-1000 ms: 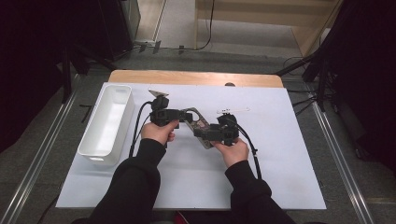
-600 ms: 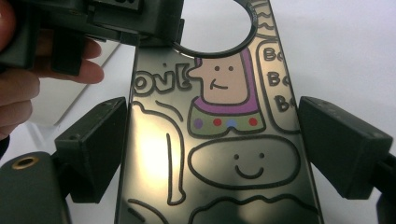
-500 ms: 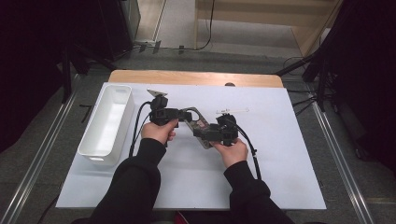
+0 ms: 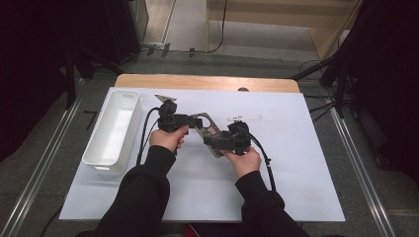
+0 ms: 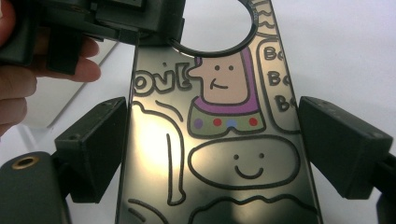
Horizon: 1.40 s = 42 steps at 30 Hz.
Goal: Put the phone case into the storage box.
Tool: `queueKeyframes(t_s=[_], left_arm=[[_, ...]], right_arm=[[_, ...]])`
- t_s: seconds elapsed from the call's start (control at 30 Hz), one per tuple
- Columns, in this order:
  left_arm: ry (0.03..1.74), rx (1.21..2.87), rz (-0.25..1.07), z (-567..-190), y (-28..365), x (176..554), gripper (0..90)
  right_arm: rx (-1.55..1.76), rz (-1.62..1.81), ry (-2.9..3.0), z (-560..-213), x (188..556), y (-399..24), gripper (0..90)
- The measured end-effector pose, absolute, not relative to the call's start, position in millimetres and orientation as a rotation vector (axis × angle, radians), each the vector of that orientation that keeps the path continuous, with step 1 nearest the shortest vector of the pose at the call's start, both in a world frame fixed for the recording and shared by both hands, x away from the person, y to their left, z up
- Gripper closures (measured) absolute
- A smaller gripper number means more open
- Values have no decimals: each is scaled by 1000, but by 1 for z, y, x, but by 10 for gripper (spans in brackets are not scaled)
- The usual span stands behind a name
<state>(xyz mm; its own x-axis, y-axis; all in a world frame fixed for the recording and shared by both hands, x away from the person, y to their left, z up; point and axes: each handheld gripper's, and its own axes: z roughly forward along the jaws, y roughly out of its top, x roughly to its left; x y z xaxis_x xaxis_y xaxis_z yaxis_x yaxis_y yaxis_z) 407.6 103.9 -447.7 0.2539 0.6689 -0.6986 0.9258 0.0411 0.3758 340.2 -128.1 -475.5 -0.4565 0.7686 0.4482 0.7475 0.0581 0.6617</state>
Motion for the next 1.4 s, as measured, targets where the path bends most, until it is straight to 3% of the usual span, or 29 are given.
queueKeyframes(t_s=[1.4], left_arm=[[1468,1607,-451,-445,109,412,745]], right_arm=[[1631,1396,2250,-481,341,-120,107]])
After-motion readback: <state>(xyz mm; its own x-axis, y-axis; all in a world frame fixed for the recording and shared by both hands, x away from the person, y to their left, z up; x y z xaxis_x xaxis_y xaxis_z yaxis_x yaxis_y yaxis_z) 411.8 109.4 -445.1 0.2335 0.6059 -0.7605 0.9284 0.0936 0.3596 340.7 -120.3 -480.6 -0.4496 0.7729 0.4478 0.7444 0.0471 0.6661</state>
